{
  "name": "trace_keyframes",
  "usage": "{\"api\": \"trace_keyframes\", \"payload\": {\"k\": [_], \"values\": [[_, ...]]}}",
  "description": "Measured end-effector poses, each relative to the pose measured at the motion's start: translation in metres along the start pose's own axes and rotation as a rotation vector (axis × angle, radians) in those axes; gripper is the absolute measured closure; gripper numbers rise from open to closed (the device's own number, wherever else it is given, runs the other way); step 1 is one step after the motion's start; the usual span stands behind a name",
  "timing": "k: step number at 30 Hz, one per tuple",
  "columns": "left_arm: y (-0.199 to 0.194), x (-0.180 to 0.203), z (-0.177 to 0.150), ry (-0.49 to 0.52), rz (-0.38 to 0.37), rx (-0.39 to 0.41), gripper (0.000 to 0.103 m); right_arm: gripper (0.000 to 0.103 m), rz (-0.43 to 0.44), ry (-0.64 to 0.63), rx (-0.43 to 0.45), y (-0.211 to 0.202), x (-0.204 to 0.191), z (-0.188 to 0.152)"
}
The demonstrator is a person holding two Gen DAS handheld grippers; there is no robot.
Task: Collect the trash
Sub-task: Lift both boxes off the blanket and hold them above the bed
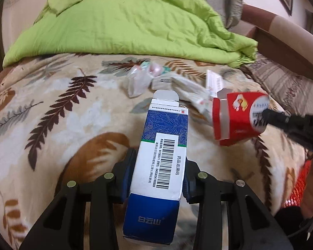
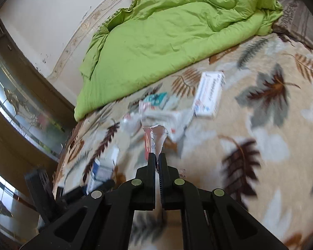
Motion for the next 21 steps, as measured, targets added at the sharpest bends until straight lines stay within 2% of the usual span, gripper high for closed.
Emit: {"api": "trace_keyframes", "payload": {"k": [4,7,12,21], "values": [[-0.019,0.012,-0.014,0.021,-0.001,0.031,0.066,0.099,-0.023,-0.006,-0.001,-0.015,0.003,-0.026],[-0.021,0.014,-0.017,0.018,-0.001,0.042,0.066,0.099,-0.028,-0.021,0.040,-0.025,-0.001,-0.024],[-0.022,0.013,-0.016,0.044,0.022,0.089,0.066,0.099,-0.036,-0.037,0.024,-0.020,-0.002,-0.027],[-0.012,0.005,-0.014,0.020,0.010,0.076,0.066,0.099,-0.047,-0.088,0.005,-0.014,-0.009,-0.031]]}}
Point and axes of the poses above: each gripper's, at about its wrist camera, not at the fingertips, and y roughly the way its jaws point, x to its right, z to its top, the point moved 10 cm from there along y, roughly the way its jaws point
